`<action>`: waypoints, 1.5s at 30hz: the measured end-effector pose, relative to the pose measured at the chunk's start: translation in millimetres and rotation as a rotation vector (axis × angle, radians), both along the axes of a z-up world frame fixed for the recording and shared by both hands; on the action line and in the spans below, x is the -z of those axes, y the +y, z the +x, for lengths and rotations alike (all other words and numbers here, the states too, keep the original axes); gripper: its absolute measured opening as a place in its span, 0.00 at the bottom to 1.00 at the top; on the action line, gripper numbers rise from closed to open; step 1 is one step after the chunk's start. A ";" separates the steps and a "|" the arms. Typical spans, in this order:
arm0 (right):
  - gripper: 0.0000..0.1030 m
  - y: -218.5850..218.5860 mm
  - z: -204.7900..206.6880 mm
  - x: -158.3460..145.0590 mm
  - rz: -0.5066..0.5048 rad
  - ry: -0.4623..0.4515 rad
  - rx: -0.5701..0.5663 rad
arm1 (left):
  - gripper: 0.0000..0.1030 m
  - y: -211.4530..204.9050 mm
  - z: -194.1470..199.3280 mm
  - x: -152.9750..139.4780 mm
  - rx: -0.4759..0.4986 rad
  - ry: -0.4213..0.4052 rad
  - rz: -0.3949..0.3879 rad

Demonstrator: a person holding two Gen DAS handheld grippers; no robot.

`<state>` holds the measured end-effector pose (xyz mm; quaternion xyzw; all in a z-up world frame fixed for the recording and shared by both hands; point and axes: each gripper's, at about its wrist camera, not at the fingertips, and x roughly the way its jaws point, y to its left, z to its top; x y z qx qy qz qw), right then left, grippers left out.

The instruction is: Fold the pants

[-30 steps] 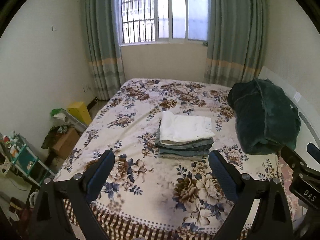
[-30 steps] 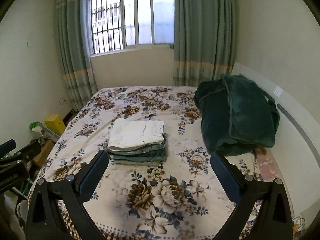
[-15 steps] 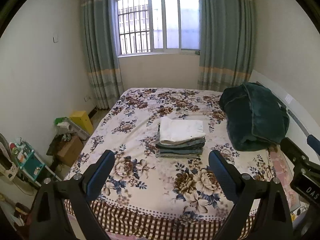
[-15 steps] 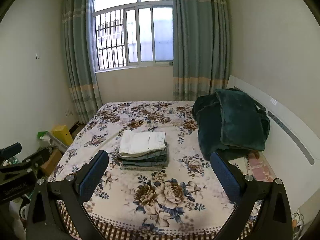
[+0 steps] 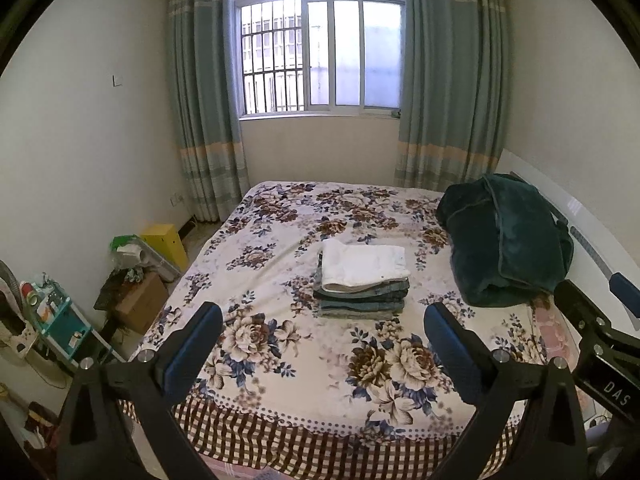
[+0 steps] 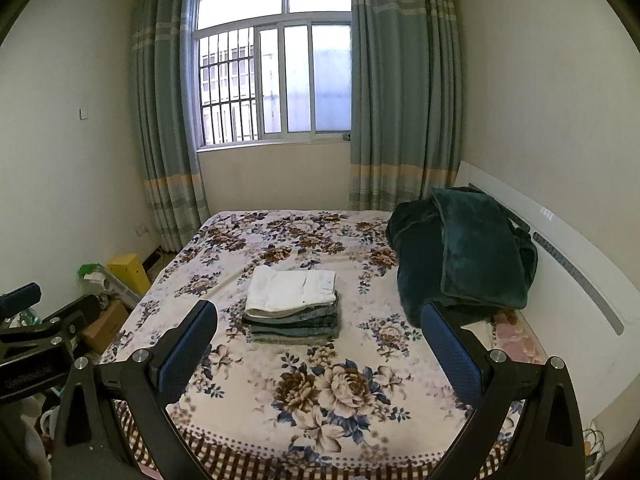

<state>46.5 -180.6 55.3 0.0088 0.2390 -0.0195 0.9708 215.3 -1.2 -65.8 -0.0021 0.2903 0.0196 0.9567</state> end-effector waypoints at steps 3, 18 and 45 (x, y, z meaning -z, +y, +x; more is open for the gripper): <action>1.00 0.3 -4.2 -1.4 0.000 0.006 -0.004 | 1.00 -1.3 -1.5 0.4 -0.003 0.003 0.008; 1.00 -2.2 -12.7 -1.8 -0.001 0.003 -0.011 | 1.00 -0.7 -15.3 -3.3 -0.001 0.002 -0.001; 1.00 0.0 -23.5 -3.0 0.014 0.005 -0.003 | 1.00 3.2 -21.3 -8.3 -0.006 0.003 -0.009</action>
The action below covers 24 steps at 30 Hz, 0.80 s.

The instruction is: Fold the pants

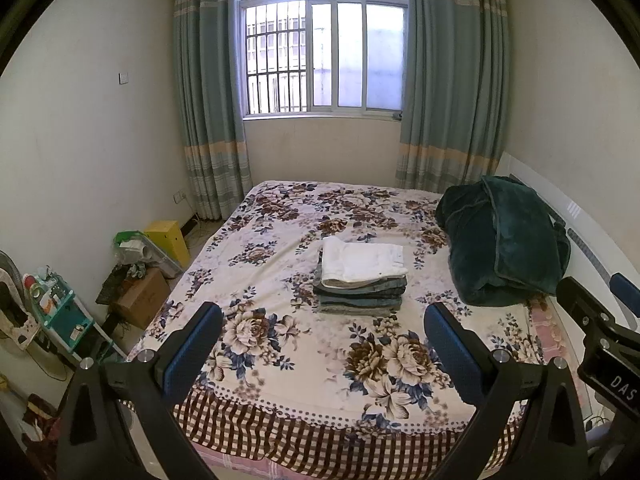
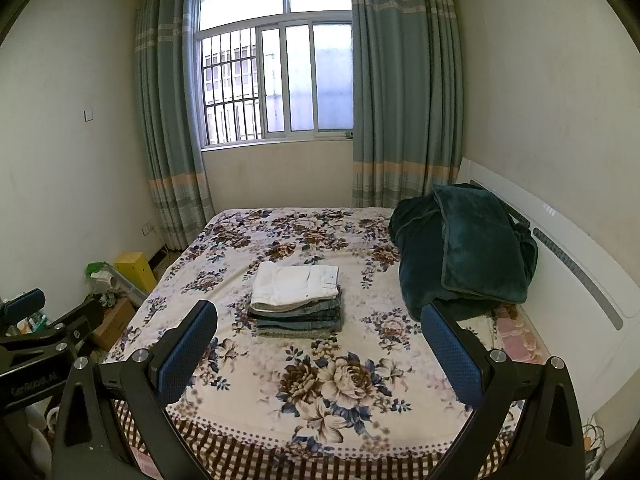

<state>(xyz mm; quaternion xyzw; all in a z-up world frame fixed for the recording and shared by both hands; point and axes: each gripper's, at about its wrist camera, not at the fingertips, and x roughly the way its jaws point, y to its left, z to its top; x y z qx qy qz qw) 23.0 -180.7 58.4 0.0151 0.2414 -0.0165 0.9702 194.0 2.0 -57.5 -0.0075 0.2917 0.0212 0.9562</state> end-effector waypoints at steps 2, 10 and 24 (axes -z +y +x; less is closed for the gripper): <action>1.00 -0.1 0.5 0.3 -0.004 0.001 -0.003 | 1.00 1.0 -0.7 0.0 -0.003 0.003 -0.002; 1.00 0.0 0.4 0.8 -0.001 0.001 -0.001 | 1.00 0.6 -0.9 0.5 -0.005 0.001 -0.002; 1.00 1.6 -3.6 2.1 0.001 0.002 -0.004 | 1.00 1.3 -1.2 0.3 -0.001 0.002 -0.004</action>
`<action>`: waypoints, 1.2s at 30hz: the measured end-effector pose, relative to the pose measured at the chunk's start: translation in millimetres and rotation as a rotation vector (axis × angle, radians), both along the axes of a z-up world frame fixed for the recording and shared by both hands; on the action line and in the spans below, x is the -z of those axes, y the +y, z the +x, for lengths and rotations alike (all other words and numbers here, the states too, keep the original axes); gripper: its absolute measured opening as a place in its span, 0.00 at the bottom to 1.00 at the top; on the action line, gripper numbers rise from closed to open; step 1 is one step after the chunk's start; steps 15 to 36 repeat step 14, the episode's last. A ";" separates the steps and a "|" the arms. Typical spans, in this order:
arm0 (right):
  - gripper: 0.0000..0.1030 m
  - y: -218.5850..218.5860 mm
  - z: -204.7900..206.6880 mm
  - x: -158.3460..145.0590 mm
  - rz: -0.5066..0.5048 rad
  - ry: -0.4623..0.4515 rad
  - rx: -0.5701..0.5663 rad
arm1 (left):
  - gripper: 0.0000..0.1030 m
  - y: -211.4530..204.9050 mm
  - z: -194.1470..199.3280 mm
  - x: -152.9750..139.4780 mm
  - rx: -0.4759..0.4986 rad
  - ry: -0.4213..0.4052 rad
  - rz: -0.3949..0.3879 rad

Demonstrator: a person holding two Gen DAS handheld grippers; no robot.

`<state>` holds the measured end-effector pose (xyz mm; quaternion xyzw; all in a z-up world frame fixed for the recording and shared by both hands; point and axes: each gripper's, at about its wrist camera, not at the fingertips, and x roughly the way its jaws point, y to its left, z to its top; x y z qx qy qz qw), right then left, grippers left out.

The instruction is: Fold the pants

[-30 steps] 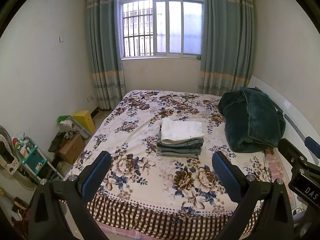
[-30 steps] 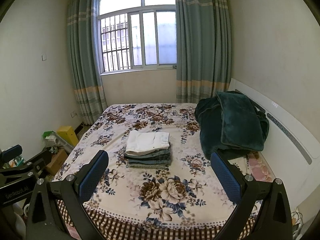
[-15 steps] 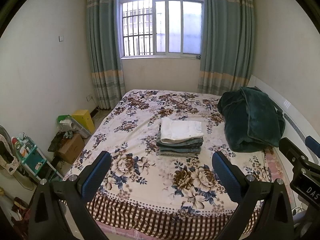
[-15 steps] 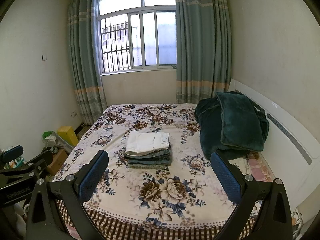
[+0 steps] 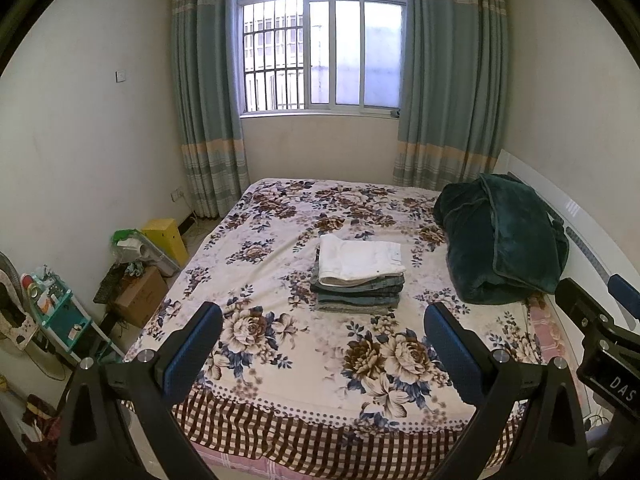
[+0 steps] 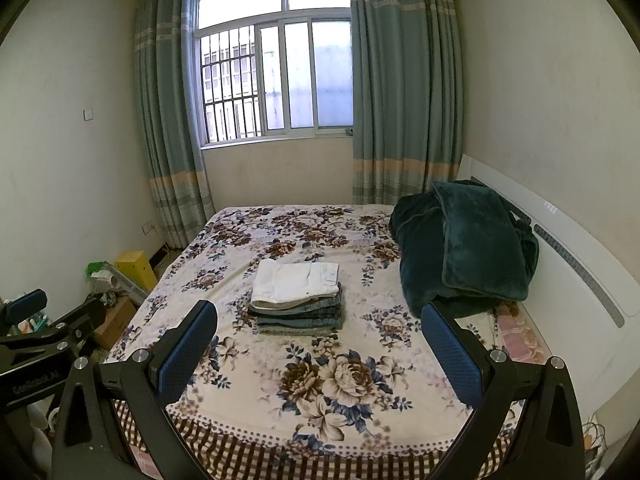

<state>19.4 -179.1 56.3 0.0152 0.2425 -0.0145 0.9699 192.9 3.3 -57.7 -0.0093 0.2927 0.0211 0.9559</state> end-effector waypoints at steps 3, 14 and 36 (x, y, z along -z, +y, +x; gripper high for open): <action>1.00 -1.1 -1.7 2.1 0.002 -0.001 0.003 | 1.00 -1.2 0.1 1.7 0.000 0.001 -0.002; 1.00 -5.9 -0.6 4.9 0.004 0.003 0.005 | 1.00 -3.0 -0.1 2.1 -0.002 0.003 -0.002; 1.00 -5.9 -0.6 4.9 0.004 0.003 0.005 | 1.00 -3.0 -0.1 2.1 -0.002 0.003 -0.002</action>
